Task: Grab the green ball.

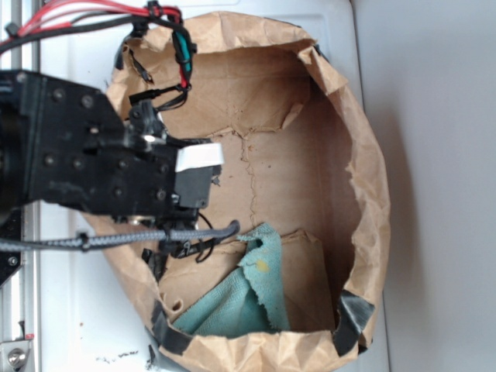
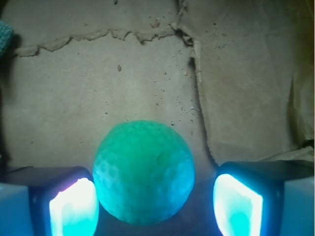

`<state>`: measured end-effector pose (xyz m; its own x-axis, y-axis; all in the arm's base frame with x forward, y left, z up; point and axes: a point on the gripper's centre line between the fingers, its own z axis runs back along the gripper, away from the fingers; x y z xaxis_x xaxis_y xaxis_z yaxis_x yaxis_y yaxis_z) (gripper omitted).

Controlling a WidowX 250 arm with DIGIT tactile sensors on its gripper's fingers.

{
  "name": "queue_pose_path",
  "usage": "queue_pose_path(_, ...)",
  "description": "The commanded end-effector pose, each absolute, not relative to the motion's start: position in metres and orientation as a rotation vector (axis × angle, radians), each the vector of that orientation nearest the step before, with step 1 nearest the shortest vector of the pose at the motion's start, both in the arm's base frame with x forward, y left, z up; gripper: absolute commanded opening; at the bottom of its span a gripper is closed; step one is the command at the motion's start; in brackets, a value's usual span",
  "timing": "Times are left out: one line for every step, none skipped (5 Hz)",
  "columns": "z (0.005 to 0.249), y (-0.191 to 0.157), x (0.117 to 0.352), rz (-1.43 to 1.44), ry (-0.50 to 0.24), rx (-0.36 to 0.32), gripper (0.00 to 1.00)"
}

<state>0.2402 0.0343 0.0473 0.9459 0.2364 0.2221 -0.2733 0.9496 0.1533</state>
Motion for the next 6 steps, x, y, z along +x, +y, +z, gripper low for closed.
queue_pose_path(0.055, 0.028, 0.255, 0.285, -0.24, 0.182, 0.0)
queue_pose_path(0.054, 0.031, 0.254, 0.286, -0.248, 0.179, 0.0)
queue_pose_path(0.056, 0.034, 0.255, 0.287, -0.255, 0.174, 0.0)
queue_pose_path(0.068, 0.036, 0.258, 0.293, -0.245, 0.154, 0.0)
queue_pose_path(0.089, 0.038, 0.261, 0.301, -0.232, 0.11, 0.0)
queue_pose_path(0.107, 0.041, 0.264, 0.307, -0.211, 0.078, 0.0)
